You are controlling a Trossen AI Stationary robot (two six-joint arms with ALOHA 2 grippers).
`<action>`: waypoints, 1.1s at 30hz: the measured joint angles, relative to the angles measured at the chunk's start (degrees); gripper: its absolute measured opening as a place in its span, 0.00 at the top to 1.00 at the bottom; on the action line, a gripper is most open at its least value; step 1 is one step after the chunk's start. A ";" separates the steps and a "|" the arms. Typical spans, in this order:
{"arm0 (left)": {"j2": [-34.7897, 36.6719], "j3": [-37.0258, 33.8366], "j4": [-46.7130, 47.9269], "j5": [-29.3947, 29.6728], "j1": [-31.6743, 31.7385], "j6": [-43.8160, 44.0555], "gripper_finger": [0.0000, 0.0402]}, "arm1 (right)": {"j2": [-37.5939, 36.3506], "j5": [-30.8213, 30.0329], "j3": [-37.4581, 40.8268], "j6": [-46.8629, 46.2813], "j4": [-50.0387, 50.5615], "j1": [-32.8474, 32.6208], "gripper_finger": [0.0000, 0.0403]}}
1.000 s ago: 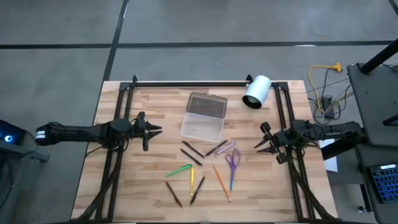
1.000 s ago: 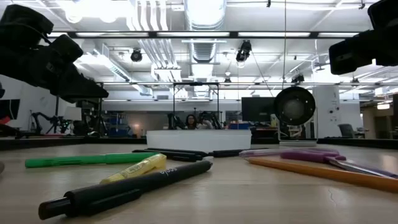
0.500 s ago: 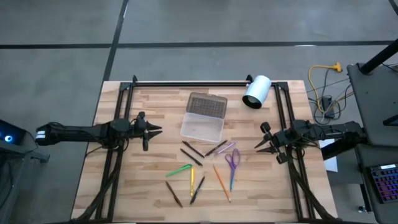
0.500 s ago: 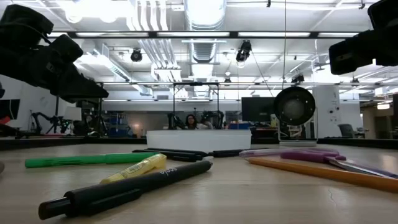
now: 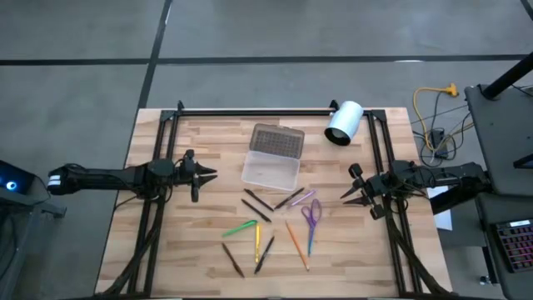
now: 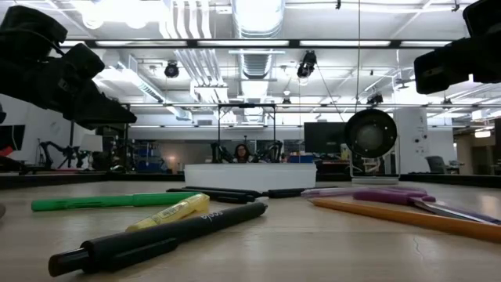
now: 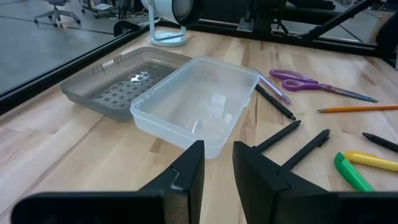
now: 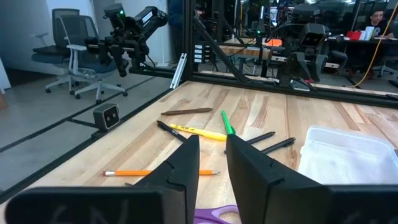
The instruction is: Pick & place school supplies into a supply box
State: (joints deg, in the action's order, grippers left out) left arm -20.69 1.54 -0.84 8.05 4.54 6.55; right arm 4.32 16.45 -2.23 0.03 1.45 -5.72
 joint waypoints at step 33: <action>0.00 0.00 0.00 0.00 0.00 0.00 0.83 | 0.01 0.00 -0.01 0.01 0.00 -0.01 0.82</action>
State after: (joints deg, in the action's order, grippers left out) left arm -20.69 1.54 -0.84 8.05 4.54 6.54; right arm 4.33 16.45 -2.24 0.04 1.45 -5.73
